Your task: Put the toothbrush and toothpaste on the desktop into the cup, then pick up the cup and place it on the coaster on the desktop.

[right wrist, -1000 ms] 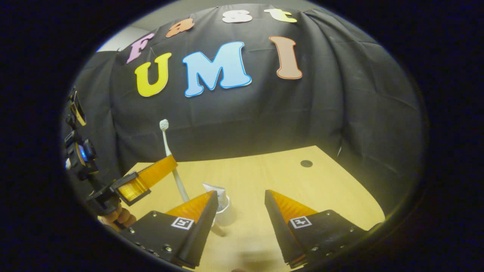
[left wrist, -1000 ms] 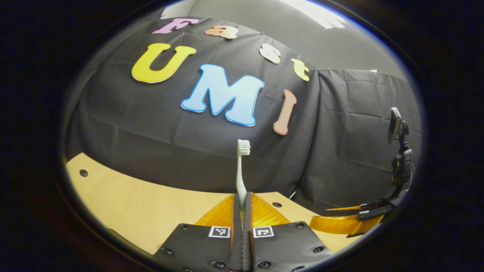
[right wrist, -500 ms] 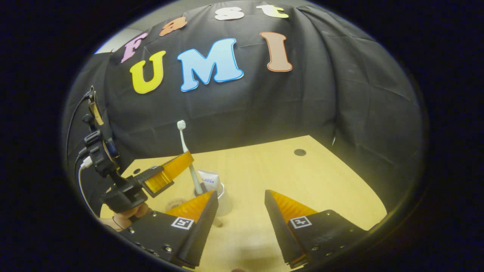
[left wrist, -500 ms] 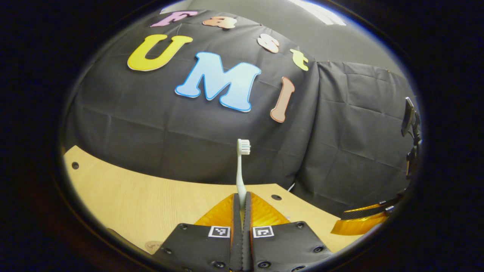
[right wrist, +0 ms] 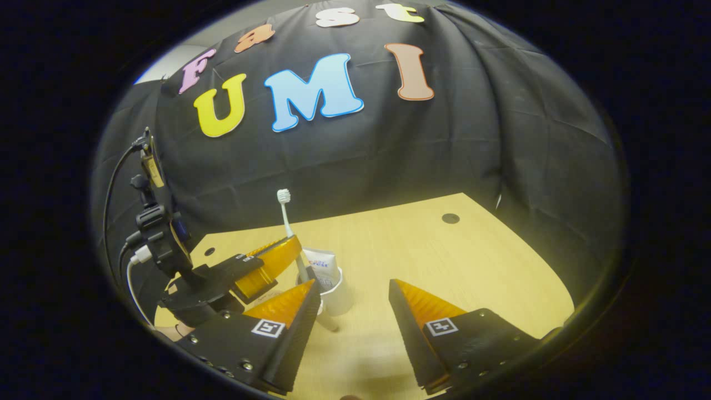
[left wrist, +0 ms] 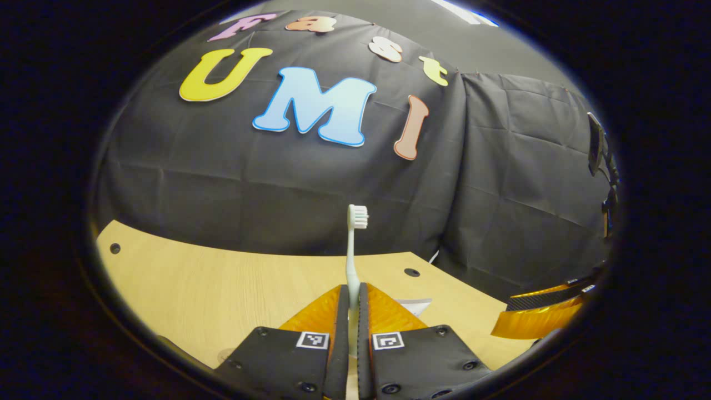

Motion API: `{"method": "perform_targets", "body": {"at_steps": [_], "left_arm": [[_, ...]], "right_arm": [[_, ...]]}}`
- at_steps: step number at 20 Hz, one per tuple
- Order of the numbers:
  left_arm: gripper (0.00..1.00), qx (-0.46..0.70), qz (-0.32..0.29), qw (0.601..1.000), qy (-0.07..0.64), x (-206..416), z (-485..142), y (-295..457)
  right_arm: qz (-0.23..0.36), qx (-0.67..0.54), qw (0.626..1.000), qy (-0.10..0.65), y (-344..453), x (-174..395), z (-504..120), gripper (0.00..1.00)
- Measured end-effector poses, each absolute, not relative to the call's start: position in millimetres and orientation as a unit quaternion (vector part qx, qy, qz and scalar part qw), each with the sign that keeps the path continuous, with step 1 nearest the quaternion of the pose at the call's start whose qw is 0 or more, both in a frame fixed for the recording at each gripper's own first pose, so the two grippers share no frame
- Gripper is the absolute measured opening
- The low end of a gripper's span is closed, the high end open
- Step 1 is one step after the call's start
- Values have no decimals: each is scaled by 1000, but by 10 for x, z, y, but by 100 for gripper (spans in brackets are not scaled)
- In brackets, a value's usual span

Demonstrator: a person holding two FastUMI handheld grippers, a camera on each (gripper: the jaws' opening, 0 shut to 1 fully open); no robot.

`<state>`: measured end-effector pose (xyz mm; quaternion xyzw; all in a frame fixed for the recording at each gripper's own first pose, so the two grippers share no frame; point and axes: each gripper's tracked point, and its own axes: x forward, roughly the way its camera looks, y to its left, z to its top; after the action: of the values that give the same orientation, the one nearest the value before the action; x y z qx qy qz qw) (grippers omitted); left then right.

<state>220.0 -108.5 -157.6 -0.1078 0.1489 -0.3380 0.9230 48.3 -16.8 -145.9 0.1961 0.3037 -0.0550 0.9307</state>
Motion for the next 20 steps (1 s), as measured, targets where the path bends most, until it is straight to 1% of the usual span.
{"method": "perform_targets", "body": {"at_steps": [1,3,4,5,7,8,10,11,16,17,18,19,20], "left_arm": [[7,-106,-341,921,156,2192,-1585,-1095],[15,-104,-343,918,167,2186,-1637,-1114],[33,-101,-341,919,170,2141,-1653,-1094],[24,-100,-339,919,174,2111,-1670,-1076],[41,-98,-331,920,184,2073,-1702,-1019],[41,-97,-324,922,187,2043,-1724,-972],[74,-97,-312,925,192,1996,-1728,-880],[78,-99,-307,927,193,1971,-1707,-837],[80,-85,-282,937,189,1875,-1547,-666],[87,-81,-278,939,186,1862,-1499,-630],[89,-77,-276,940,183,1820,-1463,-599],[94,-72,-273,942,181,1792,-1428,-565],[94,-67,-272,943,181,1758,-1402,-533]], "right_arm": [[-55,197,930,304,-168,478,-1466,77],[-55,200,930,304,-163,473,-1458,77],[-54,201,930,304,-172,476,-1456,77],[-53,202,929,305,-170,473,-1468,77],[-52,200,929,306,-181,490,-1470,77],[-51,199,929,306,-199,503,-1465,77],[-50,194,929,311,-207,519,-1486,77],[-47,193,928,314,-188,518,-1497,77],[-37,183,916,355,-113,567,-1676,77],[-32,186,912,365,-66,569,-1700,77],[-23,191,908,373,-11,595,-1720,77],[-16,196,905,378,54,616,-1734,77],[-13,196,902,385,80,642,-1754,77]]}}
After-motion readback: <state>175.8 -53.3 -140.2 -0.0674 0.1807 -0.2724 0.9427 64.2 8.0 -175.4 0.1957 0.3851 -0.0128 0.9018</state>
